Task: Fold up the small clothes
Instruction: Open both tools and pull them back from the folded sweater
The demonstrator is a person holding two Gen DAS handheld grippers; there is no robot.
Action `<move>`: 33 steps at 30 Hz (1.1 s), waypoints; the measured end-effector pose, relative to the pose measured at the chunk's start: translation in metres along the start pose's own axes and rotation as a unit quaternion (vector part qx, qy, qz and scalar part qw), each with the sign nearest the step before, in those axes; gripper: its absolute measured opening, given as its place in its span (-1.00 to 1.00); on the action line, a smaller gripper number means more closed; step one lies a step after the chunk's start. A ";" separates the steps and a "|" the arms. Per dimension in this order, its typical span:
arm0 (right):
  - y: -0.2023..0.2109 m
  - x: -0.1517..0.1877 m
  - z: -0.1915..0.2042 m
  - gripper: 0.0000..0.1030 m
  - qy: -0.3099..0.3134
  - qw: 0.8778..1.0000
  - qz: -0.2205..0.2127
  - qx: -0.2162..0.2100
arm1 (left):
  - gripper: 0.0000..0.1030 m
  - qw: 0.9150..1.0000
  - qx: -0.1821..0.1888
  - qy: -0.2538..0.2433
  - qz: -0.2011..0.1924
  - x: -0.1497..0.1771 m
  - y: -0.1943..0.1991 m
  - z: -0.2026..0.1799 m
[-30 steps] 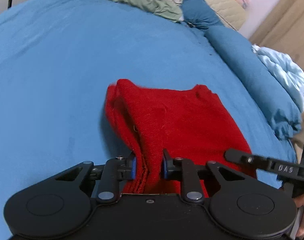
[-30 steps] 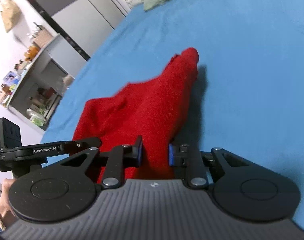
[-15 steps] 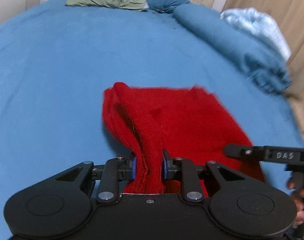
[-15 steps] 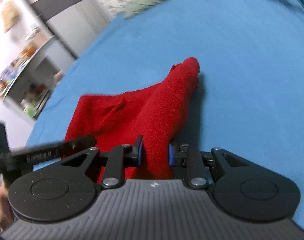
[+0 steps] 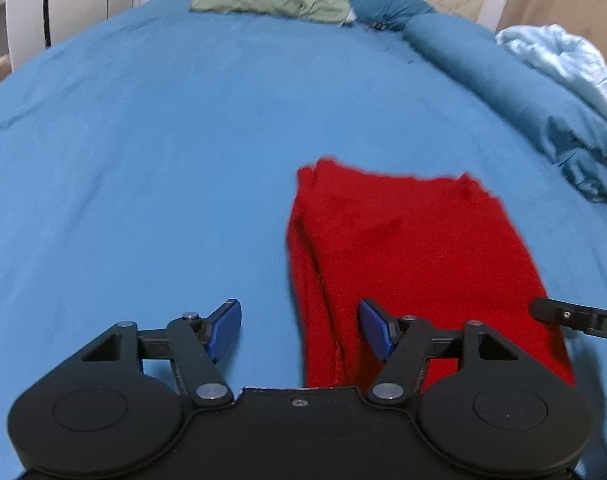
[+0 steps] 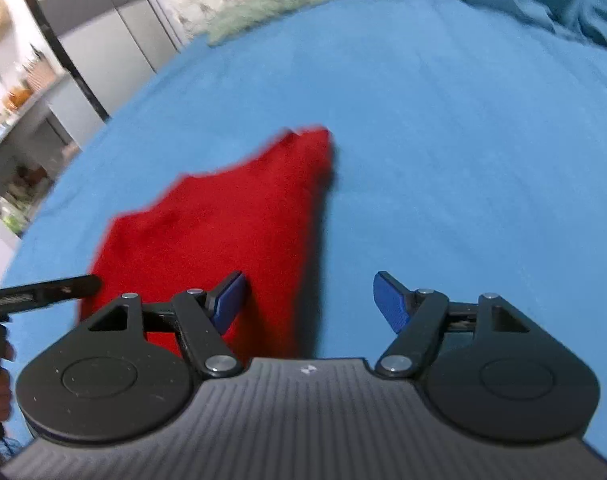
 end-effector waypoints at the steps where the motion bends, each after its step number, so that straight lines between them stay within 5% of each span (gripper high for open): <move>1: -0.005 0.003 -0.005 0.66 -0.002 1.000 0.008 0.003 | 0.36 1.000 -0.001 -0.002 0.007 0.004 -0.007 -0.001; 6: -0.006 0.001 -0.008 0.67 0.002 1.000 0.006 0.001 | 0.31 1.000 -0.020 -0.005 0.010 0.000 0.001 0.000; 10: 0.031 -0.008 0.009 0.68 0.022 0.999 -0.022 -0.011 | 0.29 0.998 -0.049 -0.026 -0.020 -0.013 0.050 -0.007; 12: 0.062 -0.014 0.022 0.71 0.036 0.998 -0.039 -0.017 | 0.40 0.997 -0.064 -0.037 -0.036 -0.019 0.086 -0.010; 14: 0.093 -0.019 0.035 0.93 0.049 0.997 -0.054 -0.011 | 0.84 0.994 -0.080 -0.044 -0.054 -0.022 0.125 -0.014; 16: 0.130 -0.019 0.046 1.00 0.053 0.996 -0.067 -0.009 | 1.00 0.991 -0.098 -0.053 -0.070 -0.022 0.158 -0.017; 24: 0.227 0.011 0.063 1.00 0.092 0.988 -0.101 0.076 | 1.00 0.987 -0.132 -0.064 -0.061 0.013 0.242 -0.033; 33: 0.255 0.069 0.058 1.00 0.083 0.988 -0.074 0.111 | 1.00 0.986 -0.140 -0.078 -0.037 0.067 0.267 -0.052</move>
Point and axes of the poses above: each gripper's, at about its wrist camera, not at the fingertips, and y roughly against the way its jaws point, z to its left, x to its underside, the point moved 9 cm from there along -y, roughly the way its jaws point, and after that the axes turned 15 degrees about -y, right-handed, at the moved point
